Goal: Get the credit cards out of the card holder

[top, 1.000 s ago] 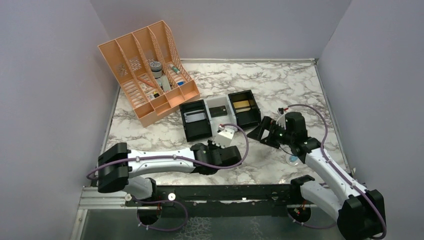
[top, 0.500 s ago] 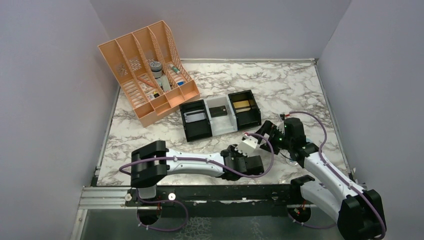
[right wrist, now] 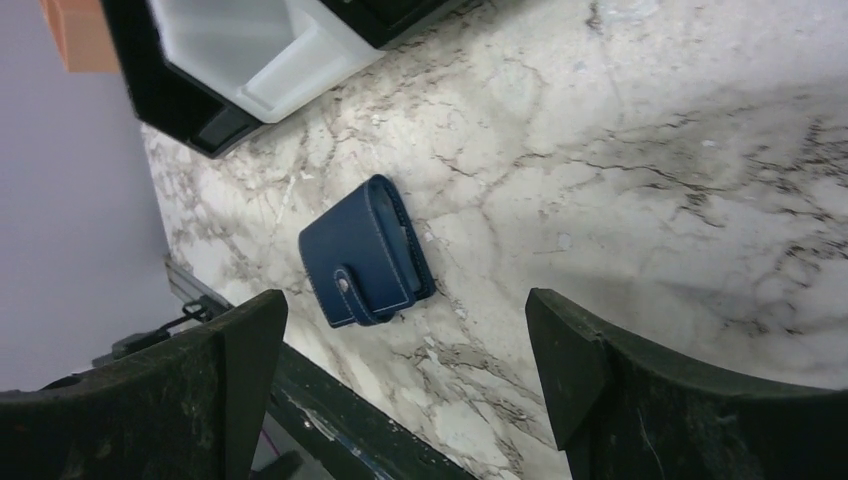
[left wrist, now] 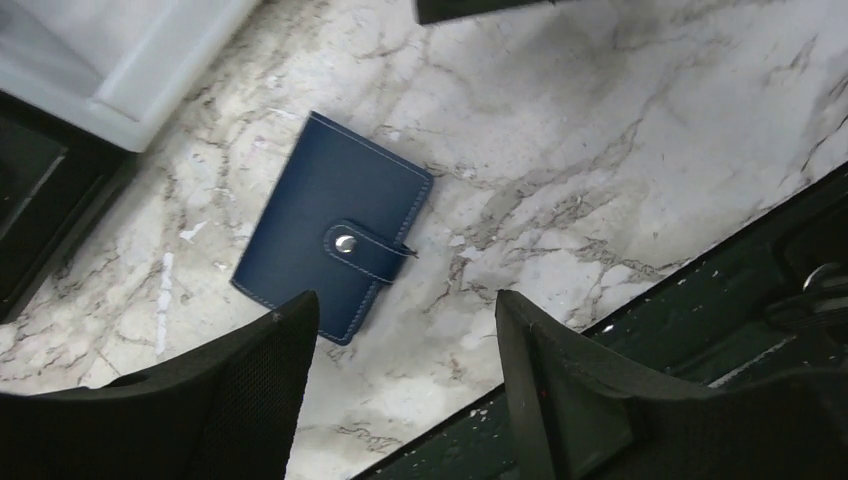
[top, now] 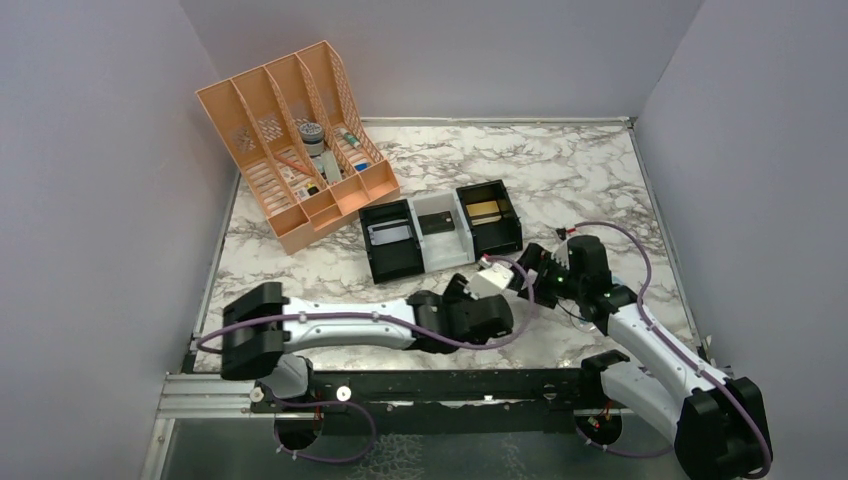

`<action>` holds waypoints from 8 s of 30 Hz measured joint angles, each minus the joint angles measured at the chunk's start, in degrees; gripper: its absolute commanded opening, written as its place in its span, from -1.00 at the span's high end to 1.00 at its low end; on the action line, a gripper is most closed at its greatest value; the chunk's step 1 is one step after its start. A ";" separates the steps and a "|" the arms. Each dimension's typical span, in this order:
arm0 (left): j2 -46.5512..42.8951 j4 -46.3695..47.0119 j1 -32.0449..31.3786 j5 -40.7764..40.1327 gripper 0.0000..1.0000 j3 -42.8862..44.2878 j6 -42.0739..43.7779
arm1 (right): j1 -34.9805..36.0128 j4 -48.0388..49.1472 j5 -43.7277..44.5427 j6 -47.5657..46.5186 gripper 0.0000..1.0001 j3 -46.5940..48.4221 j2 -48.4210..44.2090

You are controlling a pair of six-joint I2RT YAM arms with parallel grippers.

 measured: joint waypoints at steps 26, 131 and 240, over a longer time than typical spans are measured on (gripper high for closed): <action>-22.97 22.05 20.70 16.87 -0.71 -28.33 -3.17 | 17.84 21.90 -2.64 14.91 -0.08 -11.19 10.43; -39.26 47.23 15.37 5.77 -0.45 -57.37 -25.44 | 40.76 -12.39 29.77 -8.50 0.25 23.76 29.24; -24.00 44.94 16.28 12.96 -0.44 -48.04 -25.55 | 33.75 10.64 17.35 -7.39 0.97 5.81 20.46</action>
